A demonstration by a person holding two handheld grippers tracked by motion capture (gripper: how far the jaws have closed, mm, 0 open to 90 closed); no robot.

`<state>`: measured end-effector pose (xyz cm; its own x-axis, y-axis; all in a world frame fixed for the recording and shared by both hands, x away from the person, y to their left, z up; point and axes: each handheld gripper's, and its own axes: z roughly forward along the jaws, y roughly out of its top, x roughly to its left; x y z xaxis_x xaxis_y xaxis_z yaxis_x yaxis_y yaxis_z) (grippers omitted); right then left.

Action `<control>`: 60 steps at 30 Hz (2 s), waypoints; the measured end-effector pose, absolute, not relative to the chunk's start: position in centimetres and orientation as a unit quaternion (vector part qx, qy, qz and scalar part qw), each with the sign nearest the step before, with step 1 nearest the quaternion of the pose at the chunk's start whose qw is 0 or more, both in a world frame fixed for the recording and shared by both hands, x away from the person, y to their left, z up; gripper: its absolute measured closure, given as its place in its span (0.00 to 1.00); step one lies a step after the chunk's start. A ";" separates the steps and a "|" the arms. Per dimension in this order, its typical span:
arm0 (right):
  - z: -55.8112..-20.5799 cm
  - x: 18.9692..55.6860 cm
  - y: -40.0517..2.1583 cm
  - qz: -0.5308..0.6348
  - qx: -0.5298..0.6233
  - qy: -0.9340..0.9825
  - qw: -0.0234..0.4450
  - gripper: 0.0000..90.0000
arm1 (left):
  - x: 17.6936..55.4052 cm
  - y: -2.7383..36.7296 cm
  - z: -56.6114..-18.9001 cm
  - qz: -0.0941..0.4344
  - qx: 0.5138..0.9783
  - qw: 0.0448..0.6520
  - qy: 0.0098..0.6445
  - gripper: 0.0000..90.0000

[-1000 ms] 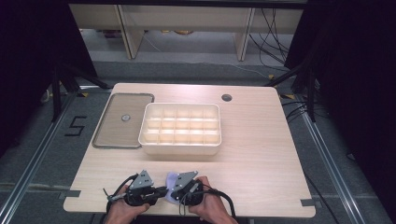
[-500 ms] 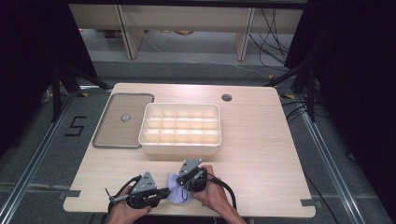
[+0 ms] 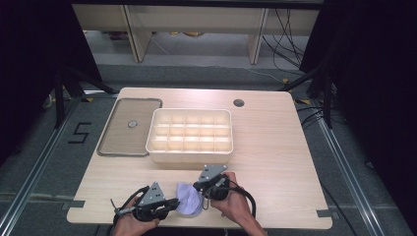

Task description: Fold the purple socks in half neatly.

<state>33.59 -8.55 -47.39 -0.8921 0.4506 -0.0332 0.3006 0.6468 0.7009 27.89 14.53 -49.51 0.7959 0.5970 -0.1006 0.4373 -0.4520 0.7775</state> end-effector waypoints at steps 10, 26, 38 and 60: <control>-49.4 31.8 -10.6 0.343 0.217 0.912 0.062 0.97 | 27.4 14.1 -48.8 0.103 0.853 0.423 0.289 0.93; -50.3 32.6 -10.4 0.333 0.220 0.915 0.050 0.97 | 27.4 9.7 -49.2 0.087 0.864 0.432 0.243 0.93; -47.4 33.5 -12.1 0.397 0.243 0.883 0.061 0.97 | 28.0 8.5 -50.2 0.082 0.879 0.412 0.223 0.92; -48.9 34.3 -9.4 0.359 0.212 0.909 0.033 1.00 | 27.3 10.0 -48.4 0.071 0.850 0.458 0.249 0.88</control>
<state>34.32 -9.38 -48.90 -0.9083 0.4079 0.0925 0.3612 0.6534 0.6653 27.30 10.00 -48.40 0.8656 0.4890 -0.1074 0.3586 -0.4558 0.8146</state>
